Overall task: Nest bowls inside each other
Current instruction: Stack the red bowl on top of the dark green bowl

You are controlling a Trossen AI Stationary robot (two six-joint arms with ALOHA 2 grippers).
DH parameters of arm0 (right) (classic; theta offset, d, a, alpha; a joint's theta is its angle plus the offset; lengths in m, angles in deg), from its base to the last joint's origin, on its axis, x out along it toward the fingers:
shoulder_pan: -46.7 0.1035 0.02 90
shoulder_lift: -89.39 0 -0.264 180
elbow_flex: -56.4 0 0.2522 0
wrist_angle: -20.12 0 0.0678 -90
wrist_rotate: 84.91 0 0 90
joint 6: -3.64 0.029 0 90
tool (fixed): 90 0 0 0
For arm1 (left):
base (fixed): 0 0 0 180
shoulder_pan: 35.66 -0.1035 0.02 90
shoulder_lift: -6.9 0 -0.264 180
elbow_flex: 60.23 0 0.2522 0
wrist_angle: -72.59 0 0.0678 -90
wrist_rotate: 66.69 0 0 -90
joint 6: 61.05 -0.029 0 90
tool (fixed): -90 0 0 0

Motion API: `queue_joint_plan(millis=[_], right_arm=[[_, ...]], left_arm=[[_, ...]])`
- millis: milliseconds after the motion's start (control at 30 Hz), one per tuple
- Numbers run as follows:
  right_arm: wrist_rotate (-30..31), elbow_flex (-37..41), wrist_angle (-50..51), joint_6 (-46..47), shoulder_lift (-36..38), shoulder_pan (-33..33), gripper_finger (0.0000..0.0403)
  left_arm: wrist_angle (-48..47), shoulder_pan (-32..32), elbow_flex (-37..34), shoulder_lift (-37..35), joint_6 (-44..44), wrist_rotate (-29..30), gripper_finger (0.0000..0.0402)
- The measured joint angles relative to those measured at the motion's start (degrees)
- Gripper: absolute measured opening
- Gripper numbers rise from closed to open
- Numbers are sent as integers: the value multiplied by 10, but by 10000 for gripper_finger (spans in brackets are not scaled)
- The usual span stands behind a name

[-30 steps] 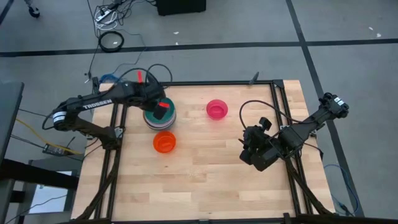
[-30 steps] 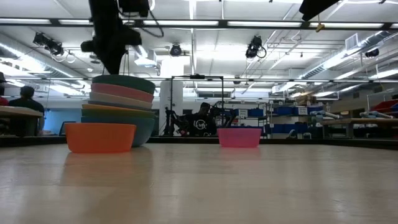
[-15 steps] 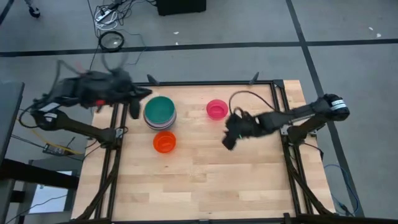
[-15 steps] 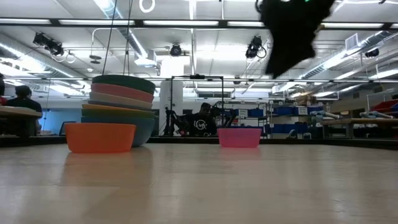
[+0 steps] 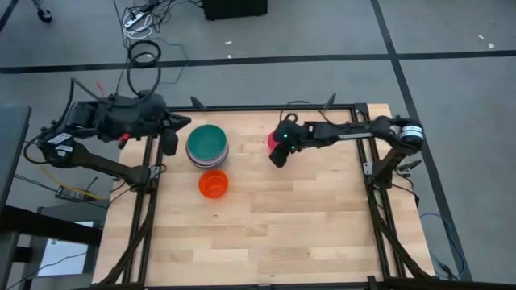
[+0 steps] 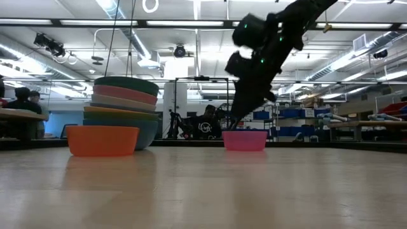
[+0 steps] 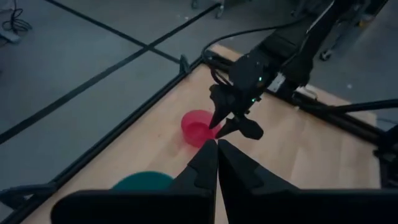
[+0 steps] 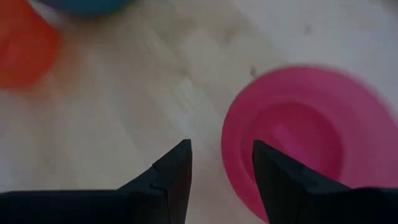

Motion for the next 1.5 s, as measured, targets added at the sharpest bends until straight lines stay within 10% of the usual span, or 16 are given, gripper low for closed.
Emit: queue_joint_plan(millis=[533, 733, 867, 1500], right_arm=[[54, 0, -17, -16, -84, 11, 152], [62, -1, -30, -43, -102, 11, 76], [62, 0, -28, -69, -98, 15, 10], [27, -118, -139, -154, 11, 117, 1]], left_arm=[[-21, 0, 0, 13, 1, 6, 19], [-31, 0, 0, 13, 1, 12, 19], [-48, 0, 0, 13, 2, 18, 19], [-68, 0, 0, 13, 15, 39, 19]])
